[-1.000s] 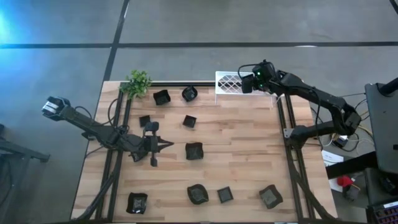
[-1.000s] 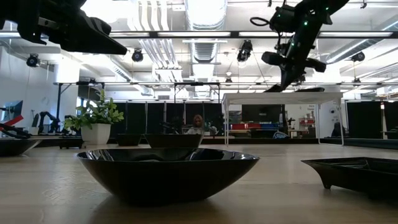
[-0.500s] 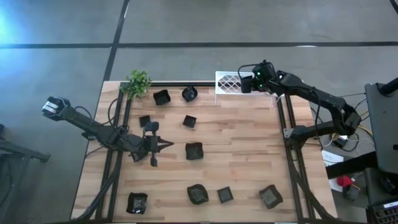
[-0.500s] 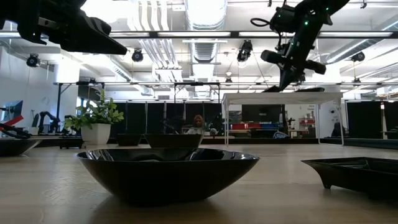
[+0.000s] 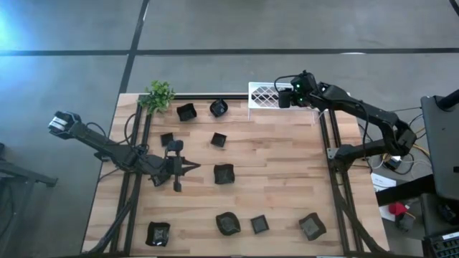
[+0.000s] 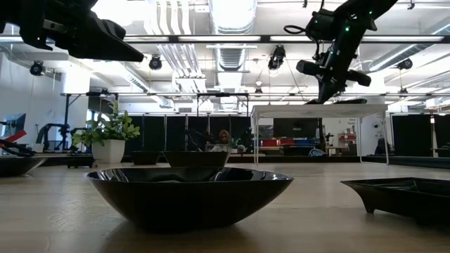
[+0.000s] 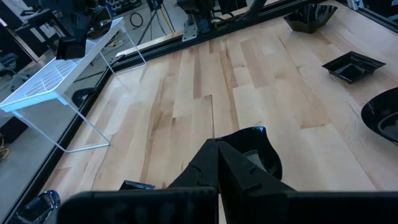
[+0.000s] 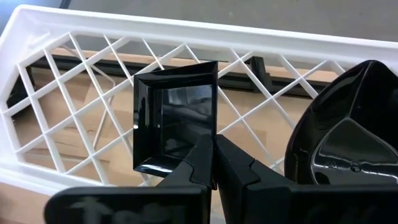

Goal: Pick & Place Mini shaped plates
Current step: Put the black square plate on the shelf

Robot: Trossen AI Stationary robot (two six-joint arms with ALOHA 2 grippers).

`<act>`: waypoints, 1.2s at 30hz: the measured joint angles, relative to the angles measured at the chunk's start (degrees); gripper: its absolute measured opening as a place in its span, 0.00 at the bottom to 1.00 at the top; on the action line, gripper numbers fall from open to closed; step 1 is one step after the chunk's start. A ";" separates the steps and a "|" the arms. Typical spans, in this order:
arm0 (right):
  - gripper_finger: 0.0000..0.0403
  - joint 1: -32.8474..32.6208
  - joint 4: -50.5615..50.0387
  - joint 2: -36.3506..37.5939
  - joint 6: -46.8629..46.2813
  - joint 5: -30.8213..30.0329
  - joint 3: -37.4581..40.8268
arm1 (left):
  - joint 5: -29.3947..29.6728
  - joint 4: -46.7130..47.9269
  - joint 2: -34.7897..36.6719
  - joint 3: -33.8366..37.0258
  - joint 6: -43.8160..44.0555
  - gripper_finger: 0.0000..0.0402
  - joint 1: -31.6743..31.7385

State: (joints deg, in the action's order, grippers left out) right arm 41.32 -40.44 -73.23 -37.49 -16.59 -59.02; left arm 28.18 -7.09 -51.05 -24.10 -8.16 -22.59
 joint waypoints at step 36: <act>0.17 -0.04 0.30 0.00 0.59 -0.45 0.07 | 0.00 0.00 0.01 0.00 0.00 0.00 0.00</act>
State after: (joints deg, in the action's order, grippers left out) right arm 41.28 -40.14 -73.23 -36.91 -17.04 -58.96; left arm 28.18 -7.09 -51.04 -24.10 -8.16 -22.59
